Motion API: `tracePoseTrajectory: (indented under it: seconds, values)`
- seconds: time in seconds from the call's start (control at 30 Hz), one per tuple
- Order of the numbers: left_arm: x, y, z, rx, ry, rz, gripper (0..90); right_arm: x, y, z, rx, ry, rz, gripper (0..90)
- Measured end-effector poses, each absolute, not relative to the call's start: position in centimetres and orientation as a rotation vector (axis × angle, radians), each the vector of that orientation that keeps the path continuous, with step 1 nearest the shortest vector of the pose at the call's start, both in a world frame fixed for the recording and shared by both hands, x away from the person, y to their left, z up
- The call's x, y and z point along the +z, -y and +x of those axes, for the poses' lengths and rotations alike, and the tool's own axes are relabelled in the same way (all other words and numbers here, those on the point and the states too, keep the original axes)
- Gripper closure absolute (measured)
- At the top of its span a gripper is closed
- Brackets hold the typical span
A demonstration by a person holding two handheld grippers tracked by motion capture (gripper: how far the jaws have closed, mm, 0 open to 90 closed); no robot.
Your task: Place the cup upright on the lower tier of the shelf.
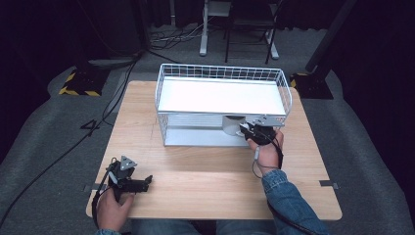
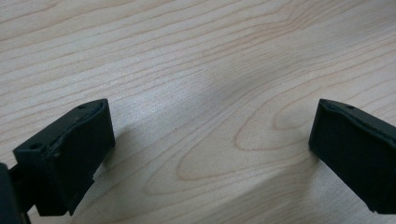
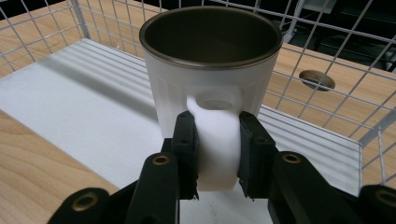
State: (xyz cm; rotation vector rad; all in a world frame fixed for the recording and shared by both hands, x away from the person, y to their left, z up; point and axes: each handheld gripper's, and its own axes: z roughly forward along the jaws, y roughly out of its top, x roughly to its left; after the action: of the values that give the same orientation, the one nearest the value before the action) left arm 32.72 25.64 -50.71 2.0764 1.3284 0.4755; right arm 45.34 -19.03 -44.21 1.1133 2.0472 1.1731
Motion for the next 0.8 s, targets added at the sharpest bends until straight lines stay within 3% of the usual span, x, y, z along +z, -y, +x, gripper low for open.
tracePoseTrajectory:
  seconds: [0.5, 0.8]
  values:
    - [-50.71, -25.64, 32.72, 0.475, -1.328, 2.077, 0.5, -44.49, 19.29, 45.03, 1.16, -2.062, 1.118, 69.7]
    - [-50.71, -25.64, 32.72, 0.475, -1.328, 2.077, 0.5, -43.91, 19.39, 44.61, 1.171, -2.067, 1.105, 56.6]
